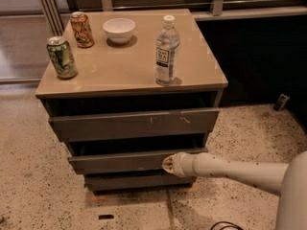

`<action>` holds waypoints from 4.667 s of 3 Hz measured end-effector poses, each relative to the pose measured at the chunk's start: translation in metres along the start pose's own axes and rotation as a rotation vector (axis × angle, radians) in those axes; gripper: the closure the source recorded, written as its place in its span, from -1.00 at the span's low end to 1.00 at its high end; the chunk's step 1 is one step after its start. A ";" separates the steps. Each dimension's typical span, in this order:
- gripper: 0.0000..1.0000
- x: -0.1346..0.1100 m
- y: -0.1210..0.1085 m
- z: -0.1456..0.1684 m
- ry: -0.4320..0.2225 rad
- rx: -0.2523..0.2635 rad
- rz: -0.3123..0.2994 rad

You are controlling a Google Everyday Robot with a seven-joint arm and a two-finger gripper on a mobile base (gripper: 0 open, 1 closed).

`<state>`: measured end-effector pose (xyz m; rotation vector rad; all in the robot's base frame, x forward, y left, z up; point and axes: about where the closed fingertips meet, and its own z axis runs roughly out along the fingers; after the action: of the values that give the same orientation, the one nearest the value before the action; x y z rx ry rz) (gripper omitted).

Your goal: Close middle drawer

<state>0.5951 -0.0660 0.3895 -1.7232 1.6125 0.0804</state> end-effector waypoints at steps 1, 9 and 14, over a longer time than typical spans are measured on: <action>1.00 0.007 -0.019 0.012 0.016 0.008 0.009; 1.00 -0.026 -0.011 -0.038 0.013 -0.202 0.194; -0.45 -0.050 0.011 -0.092 0.079 -0.415 0.391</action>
Offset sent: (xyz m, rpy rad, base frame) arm 0.0399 -0.0009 0.0062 -0.0353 0.1730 0.0116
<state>0.5352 -0.0747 0.4753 -1.6931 2.0847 0.5789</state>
